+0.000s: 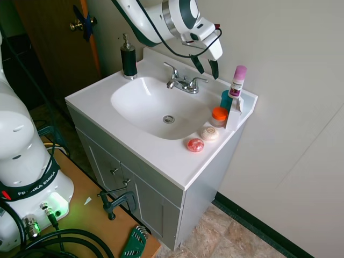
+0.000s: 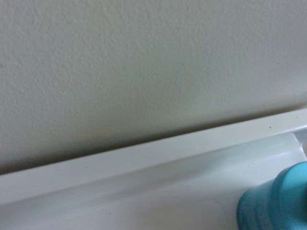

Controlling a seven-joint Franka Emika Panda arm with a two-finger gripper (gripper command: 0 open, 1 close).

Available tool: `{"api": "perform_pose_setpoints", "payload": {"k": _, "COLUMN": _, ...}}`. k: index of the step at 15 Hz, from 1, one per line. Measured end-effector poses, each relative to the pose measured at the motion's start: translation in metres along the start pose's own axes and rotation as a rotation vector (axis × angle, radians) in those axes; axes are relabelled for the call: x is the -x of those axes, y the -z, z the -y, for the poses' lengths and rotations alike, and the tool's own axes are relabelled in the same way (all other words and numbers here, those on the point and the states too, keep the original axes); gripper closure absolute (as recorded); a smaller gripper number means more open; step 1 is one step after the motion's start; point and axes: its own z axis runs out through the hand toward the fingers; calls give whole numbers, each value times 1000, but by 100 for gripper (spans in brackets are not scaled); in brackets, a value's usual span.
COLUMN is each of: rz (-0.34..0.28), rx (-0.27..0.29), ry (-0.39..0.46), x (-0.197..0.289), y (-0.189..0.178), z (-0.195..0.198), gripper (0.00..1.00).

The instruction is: Turn on the cold water

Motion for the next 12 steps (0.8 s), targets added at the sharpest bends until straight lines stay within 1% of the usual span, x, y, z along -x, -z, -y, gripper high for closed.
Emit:
{"api": "perform_pose_setpoints", "payload": {"k": 3, "rz": -1, "rx": 16, "ry": 3, "x": -1, "y": -12, "z": -3, "gripper": 0}}
{"api": "perform_pose_setpoints", "payload": {"k": 6, "rz": -1, "rx": 21, "ry": 2, "x": -2, "y": -14, "z": -6, "gripper": 0}}
{"api": "perform_pose_setpoints", "payload": {"k": 9, "rz": -1, "rx": 16, "ry": 20, "x": 2, "y": -17, "z": -15, "gripper": 0}}
{"api": "perform_pose_setpoints", "payload": {"k": 12, "rz": -2, "rx": 17, "ry": 21, "x": 2, "y": -19, "z": -18, "gripper": 0}}
